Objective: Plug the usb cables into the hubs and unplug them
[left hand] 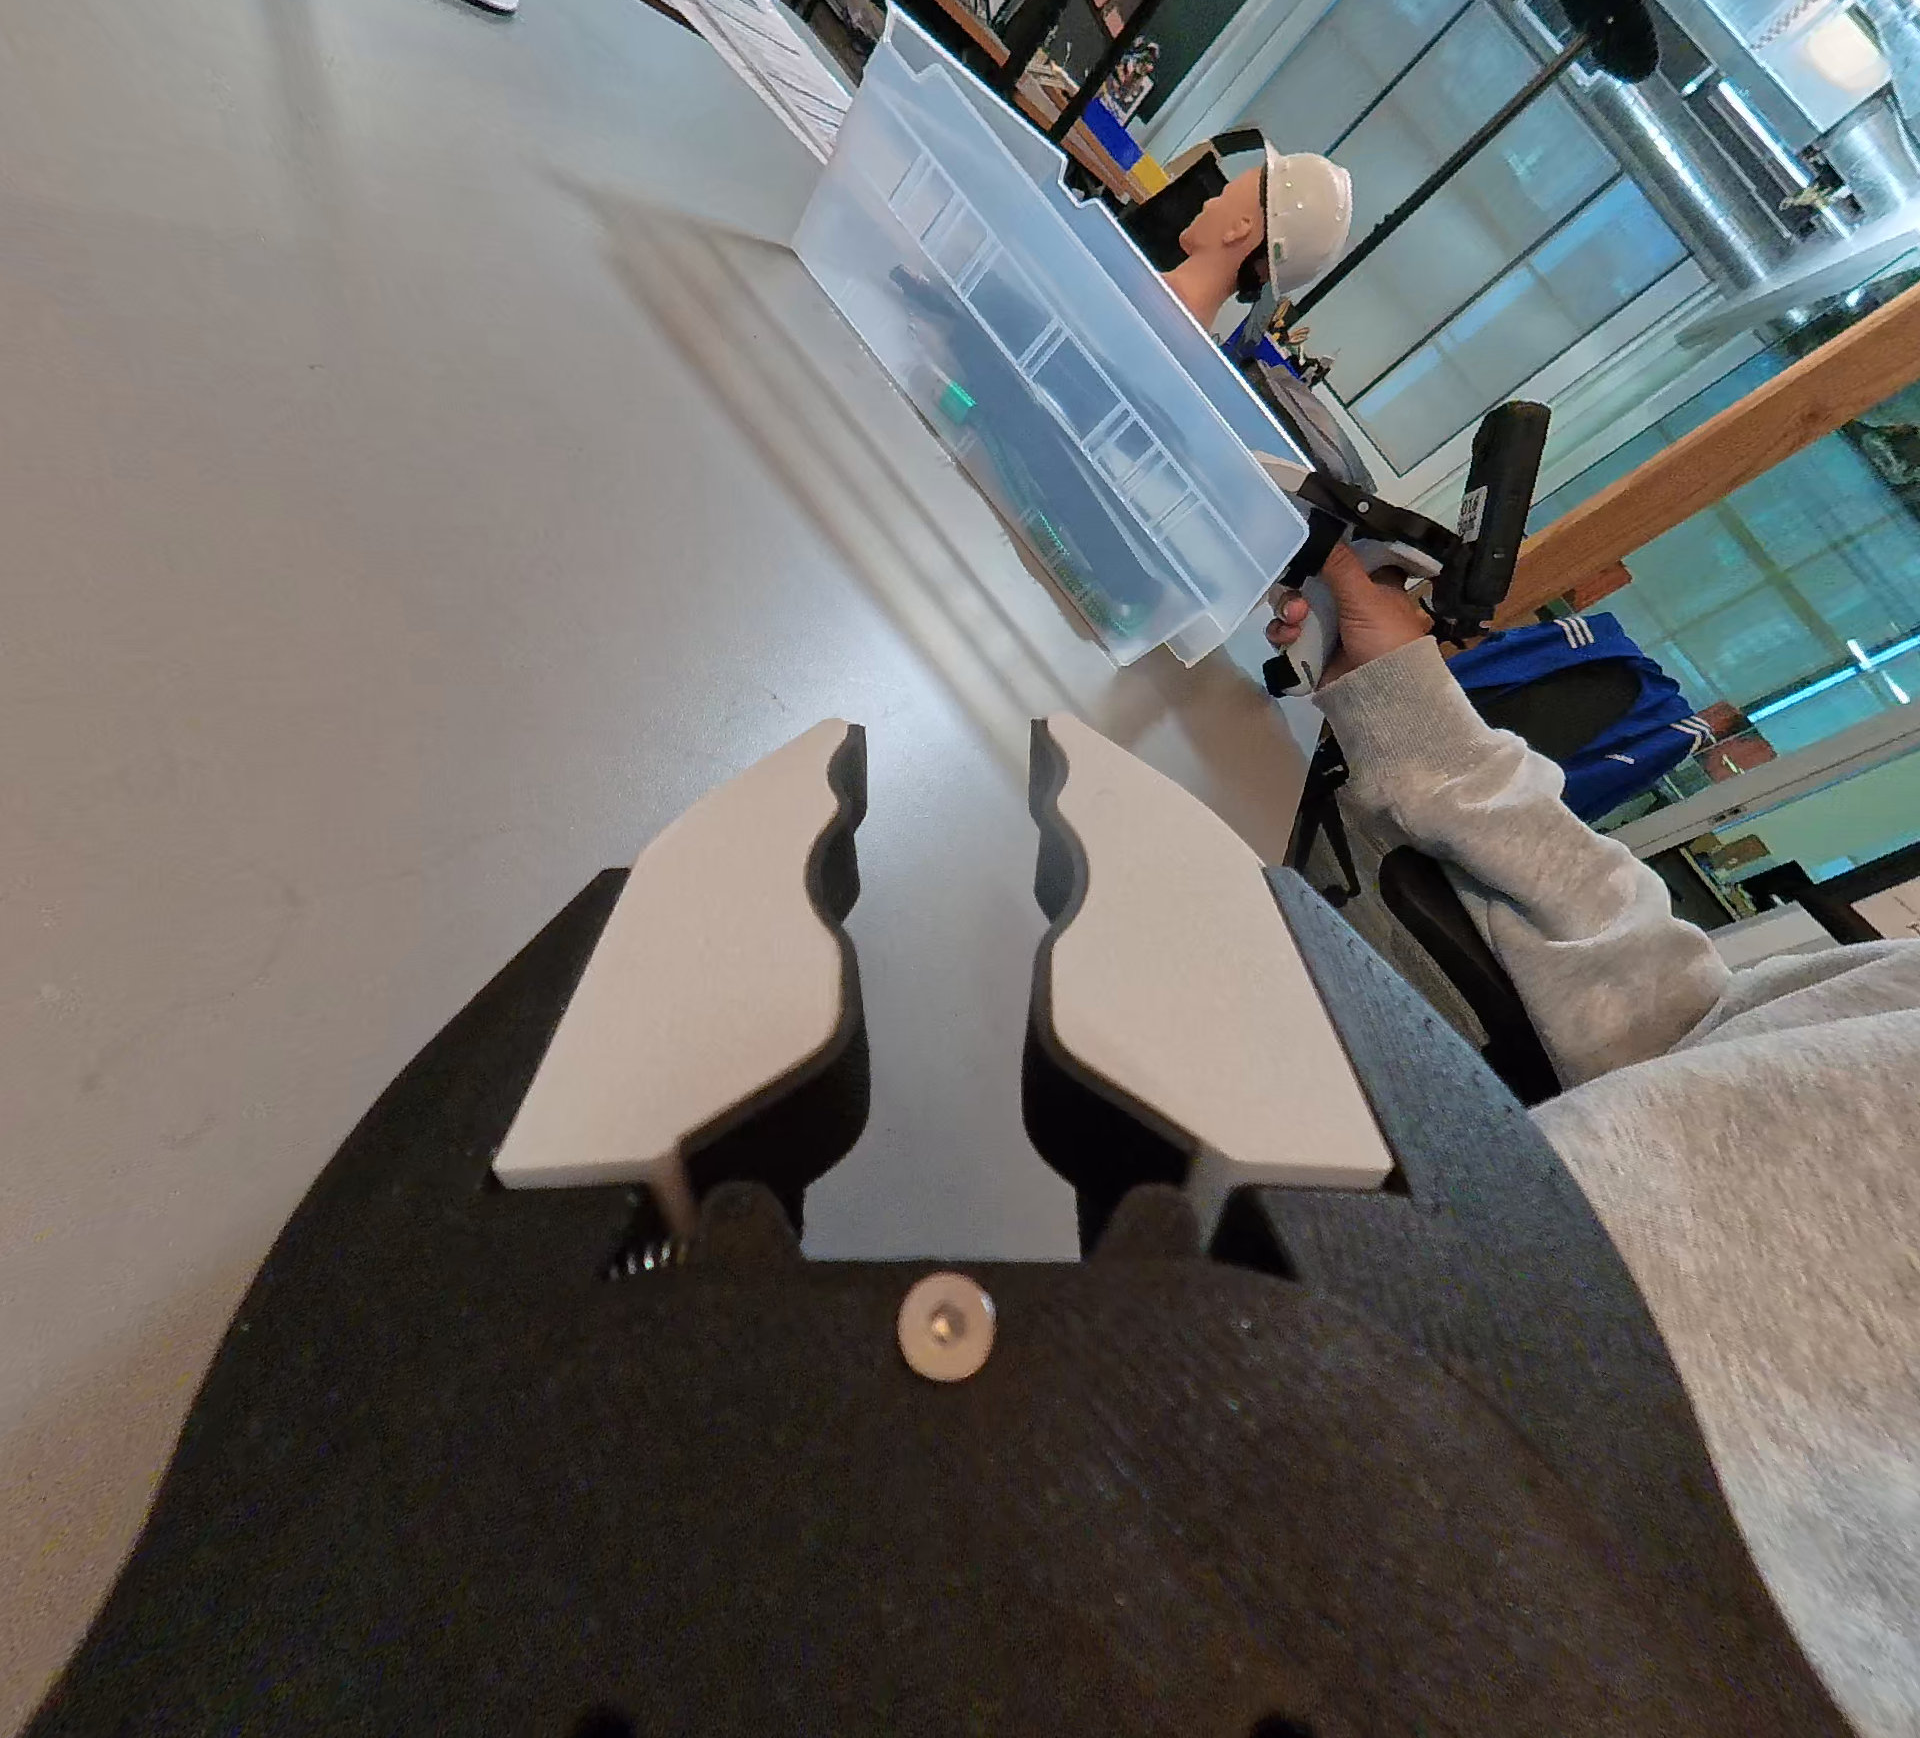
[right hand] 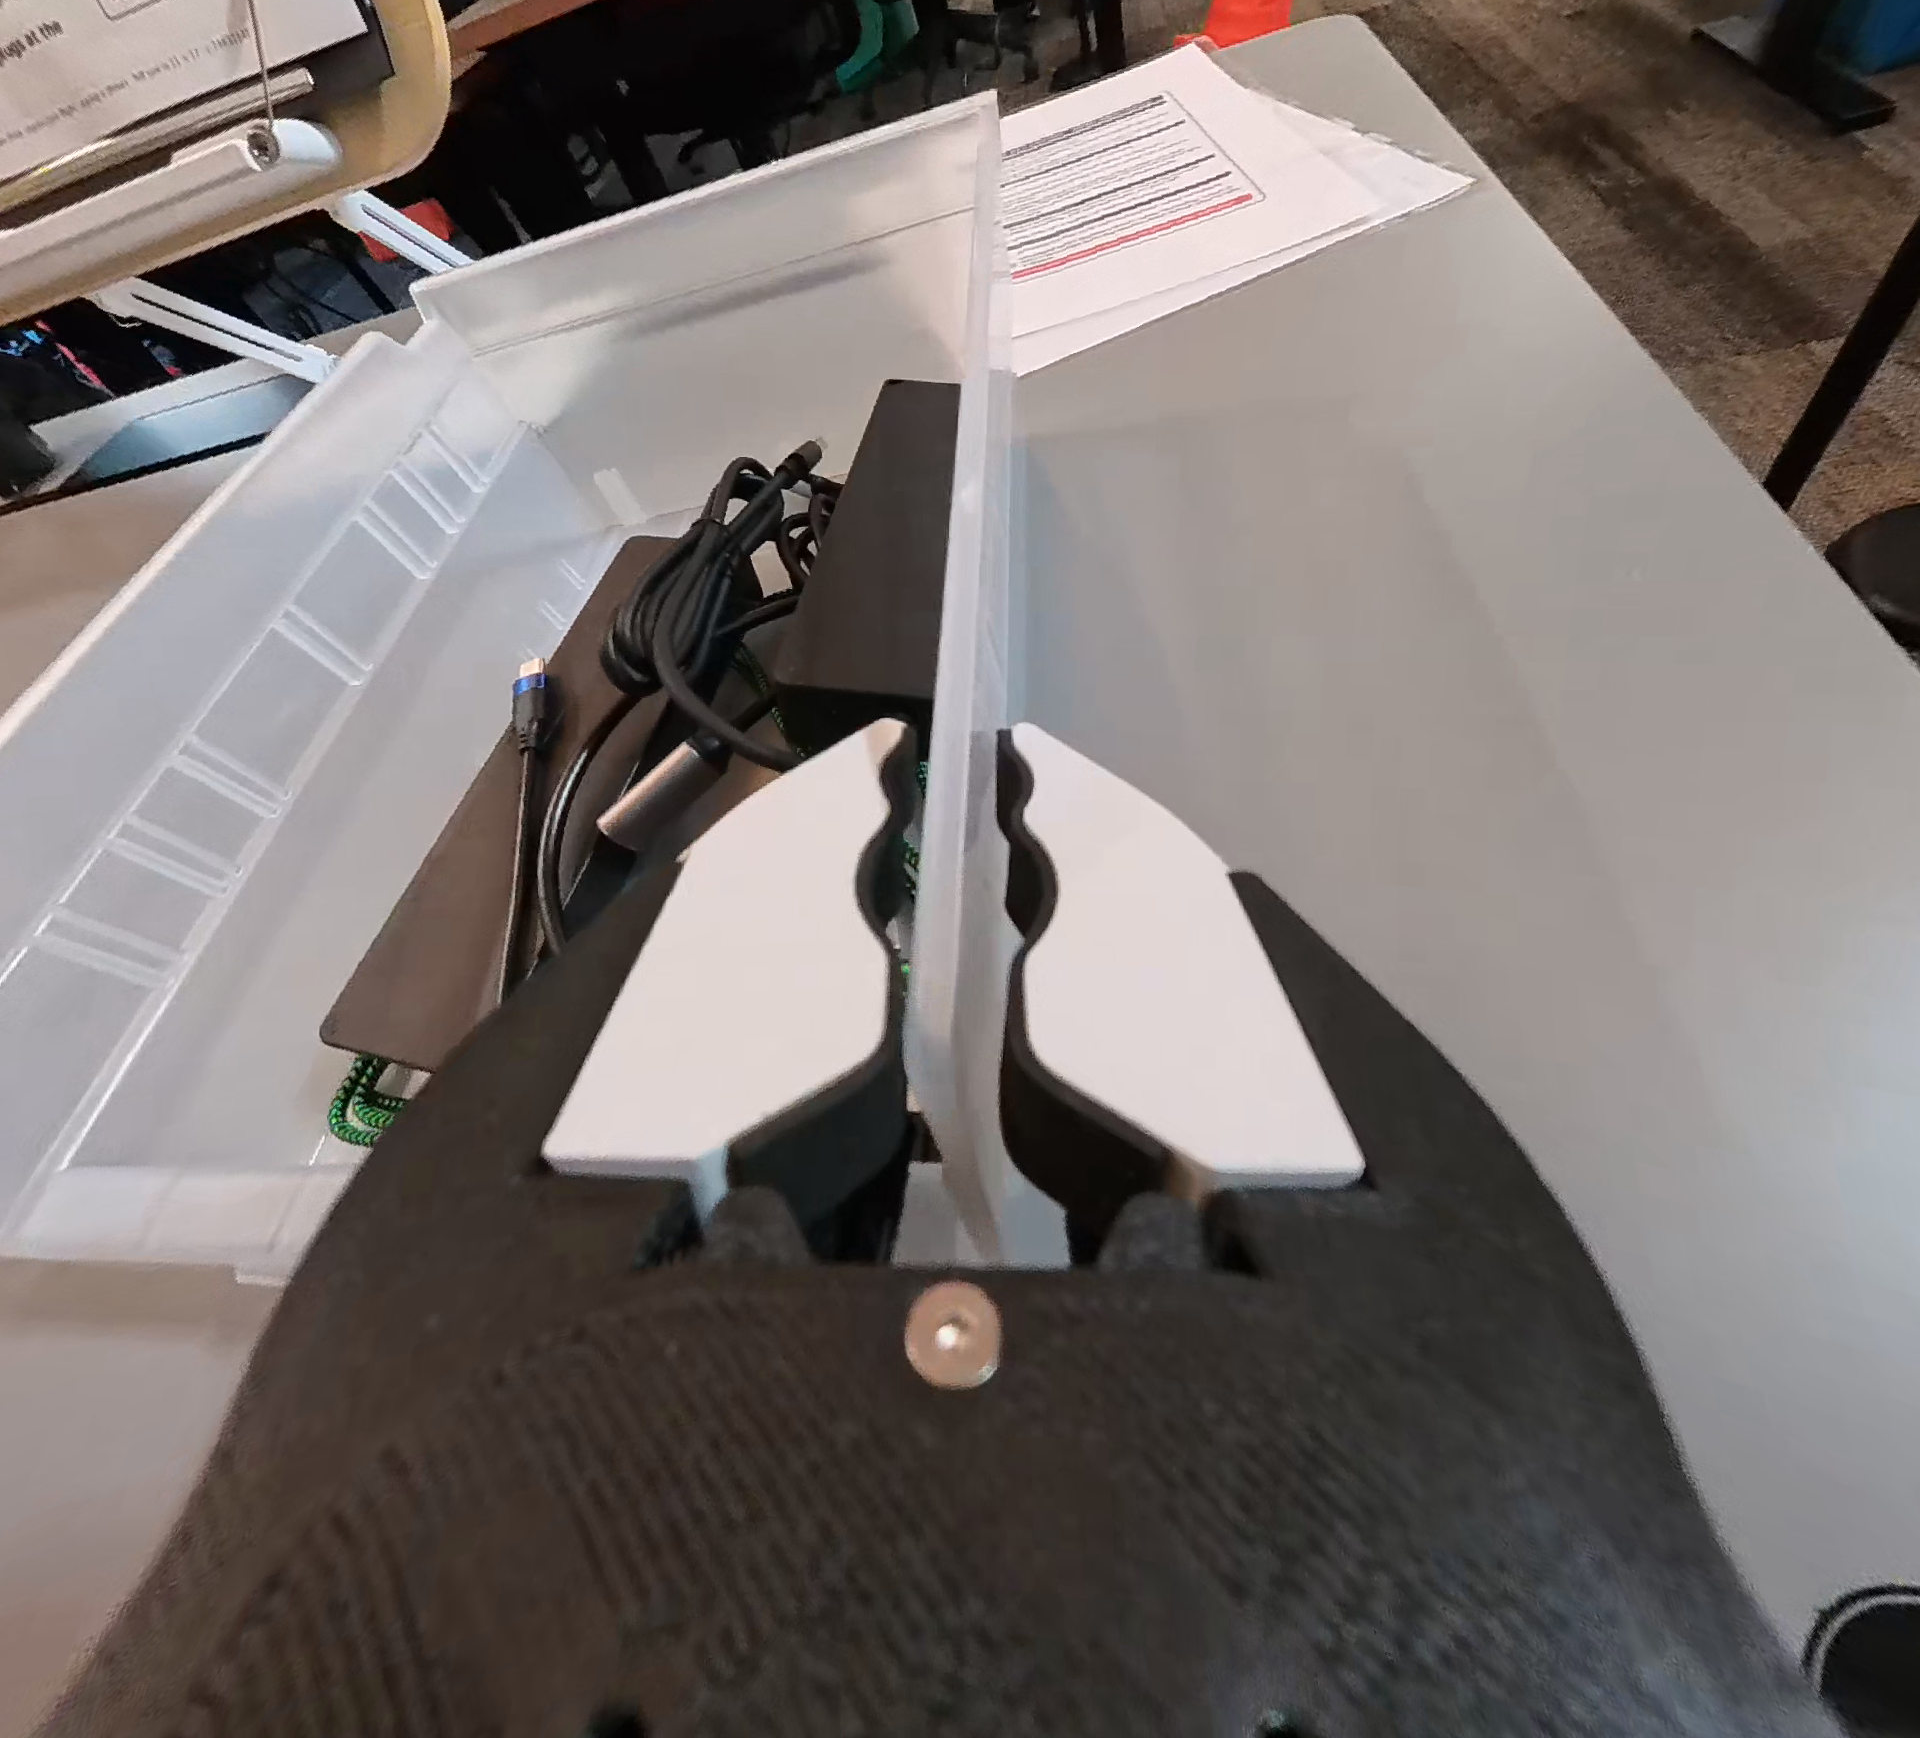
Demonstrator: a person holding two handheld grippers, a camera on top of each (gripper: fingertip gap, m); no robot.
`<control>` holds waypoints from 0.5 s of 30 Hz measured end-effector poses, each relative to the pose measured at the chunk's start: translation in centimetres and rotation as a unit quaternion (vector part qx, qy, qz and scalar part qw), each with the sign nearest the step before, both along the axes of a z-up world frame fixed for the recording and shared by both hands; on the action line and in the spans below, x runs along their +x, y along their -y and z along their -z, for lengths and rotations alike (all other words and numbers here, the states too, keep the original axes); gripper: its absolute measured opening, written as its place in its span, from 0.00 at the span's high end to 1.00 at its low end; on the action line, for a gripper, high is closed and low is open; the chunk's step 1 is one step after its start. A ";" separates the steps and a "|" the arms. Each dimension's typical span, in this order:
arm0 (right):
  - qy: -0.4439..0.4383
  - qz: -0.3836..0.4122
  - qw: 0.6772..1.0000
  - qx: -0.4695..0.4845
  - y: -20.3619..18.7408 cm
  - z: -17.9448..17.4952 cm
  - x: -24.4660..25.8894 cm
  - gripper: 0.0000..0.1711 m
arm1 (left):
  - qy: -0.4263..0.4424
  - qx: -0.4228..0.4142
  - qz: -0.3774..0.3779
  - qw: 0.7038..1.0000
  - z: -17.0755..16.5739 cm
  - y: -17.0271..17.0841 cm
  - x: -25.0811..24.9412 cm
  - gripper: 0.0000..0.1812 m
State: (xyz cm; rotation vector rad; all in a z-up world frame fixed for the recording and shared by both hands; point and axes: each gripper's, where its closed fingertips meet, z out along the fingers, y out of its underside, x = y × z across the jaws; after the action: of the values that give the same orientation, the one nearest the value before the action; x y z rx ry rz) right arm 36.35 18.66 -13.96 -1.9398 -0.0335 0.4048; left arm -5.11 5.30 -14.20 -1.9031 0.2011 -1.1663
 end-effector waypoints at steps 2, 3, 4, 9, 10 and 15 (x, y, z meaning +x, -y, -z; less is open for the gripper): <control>0.003 0.003 1.000 0.000 0.0 0.0 0.0 0.92 | -0.001 0.001 -0.001 1.000 0.0 0.0 0.0 0.83; 0.003 0.004 1.000 0.000 0.0 0.0 0.1 0.92 | -0.001 0.000 0.000 1.000 0.0 0.0 0.0 0.83; 0.002 0.004 1.000 0.000 0.0 0.0 0.1 0.92 | -0.002 0.000 0.000 1.000 0.0 0.0 0.1 0.83; 0.003 0.008 1.000 -0.003 -0.1 0.1 0.2 0.94 | -0.006 0.005 0.000 1.000 0.0 0.1 0.1 0.83; 0.005 0.011 1.000 -0.004 -0.1 0.1 0.3 0.94 | -0.006 0.005 -0.001 1.000 -0.1 0.2 0.1 0.83; -0.038 0.019 0.999 -0.016 -0.2 0.1 0.7 0.95 | -0.012 0.010 -0.006 1.000 -0.1 0.4 -0.1 0.83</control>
State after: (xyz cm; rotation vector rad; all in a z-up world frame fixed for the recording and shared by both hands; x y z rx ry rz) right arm 37.02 18.88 -14.04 -1.9529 0.0601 0.4547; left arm -5.21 4.93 -14.09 -1.8988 0.2142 -1.1292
